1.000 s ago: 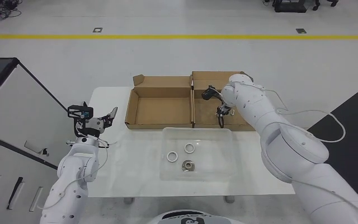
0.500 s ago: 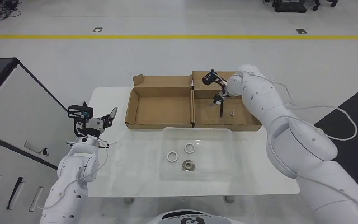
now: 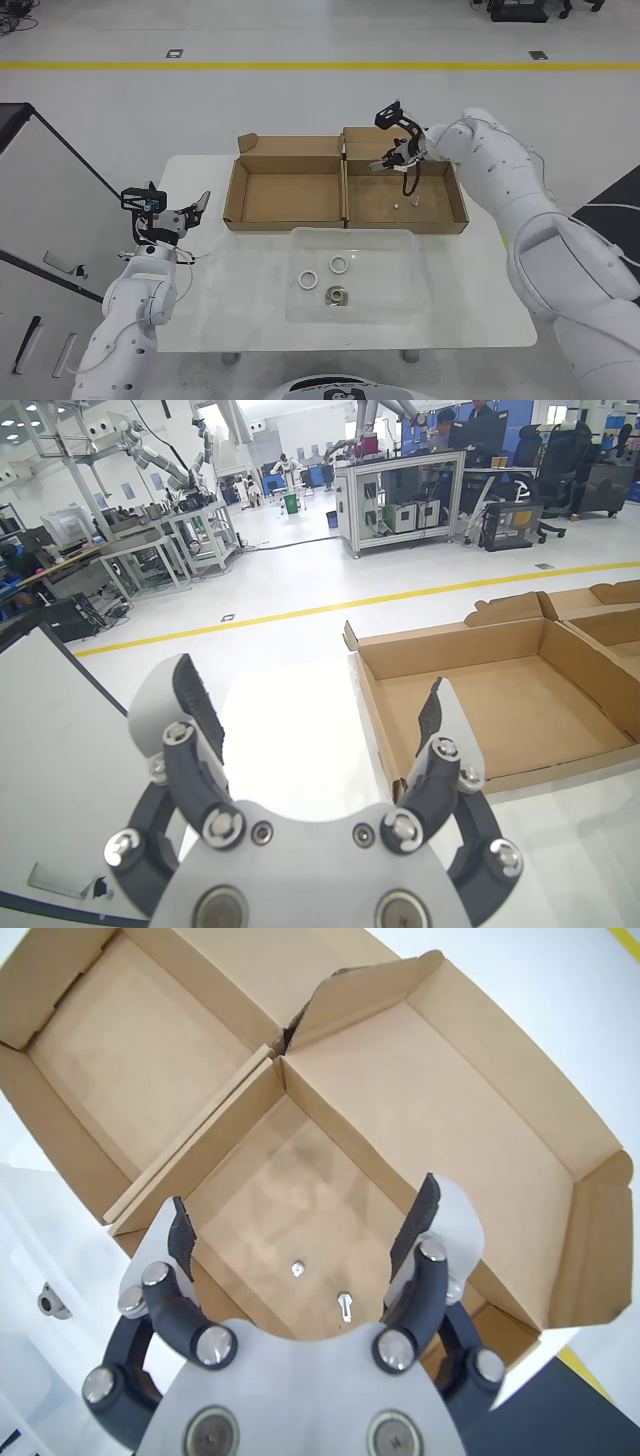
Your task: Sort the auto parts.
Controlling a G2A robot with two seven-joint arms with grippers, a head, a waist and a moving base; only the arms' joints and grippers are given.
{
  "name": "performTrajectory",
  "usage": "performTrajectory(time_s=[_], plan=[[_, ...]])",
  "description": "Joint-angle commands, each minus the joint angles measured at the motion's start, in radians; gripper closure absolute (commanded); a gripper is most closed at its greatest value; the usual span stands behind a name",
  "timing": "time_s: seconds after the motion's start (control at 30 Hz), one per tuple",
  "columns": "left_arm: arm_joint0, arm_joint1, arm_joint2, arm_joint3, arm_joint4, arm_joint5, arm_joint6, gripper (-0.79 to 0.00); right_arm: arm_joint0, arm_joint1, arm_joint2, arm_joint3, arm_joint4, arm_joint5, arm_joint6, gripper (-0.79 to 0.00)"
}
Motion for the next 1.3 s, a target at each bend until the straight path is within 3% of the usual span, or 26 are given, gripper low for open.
performTrajectory(time_s=[0.0, 0.23, 0.33, 0.43, 0.6, 0.77, 1.27], plan=[[0.0, 0.0, 0.0, 0.0, 0.0, 0.0, 0.0, -0.785, -0.04, 0.041, 0.056, -0.109, 0.024, 0.008, 0.038, -0.785], [0.0, 0.0, 0.0, 0.0, 0.0, 0.0, 0.0, -0.785, -0.352, 0.204, 0.395, -0.659, 0.219, 0.098, 0.263, -0.785], [0.0, 0.0, 0.0, 0.0, 0.0, 0.0, 0.0, -0.785, -0.519, 0.254, 0.565, -0.864, 0.376, 0.126, 0.363, -0.785], [0.0, 0.0, 0.0, 0.0, 0.0, 0.0, 0.0, -0.785, -0.647, 0.285, 0.701, -0.982, 0.518, 0.132, 0.441, -0.785], [0.0, 0.0, 0.0, 0.0, 0.0, 0.0, 0.0, -0.785, -0.78, 0.315, 0.856, -1.05, 0.728, 0.131, 0.518, -0.785], [0.0, 0.0, 0.0, 0.0, 0.0, 0.0, 0.0, -0.785, -0.863, 0.338, 0.938, -1.071, 0.871, 0.151, 0.539, -0.785], [0.0, 0.0, 0.0, 0.0, 0.0, 0.0, 0.0, -0.785, -0.985, 0.402, 1.098, -1.002, 1.307, 0.217, 0.605, -0.785]])
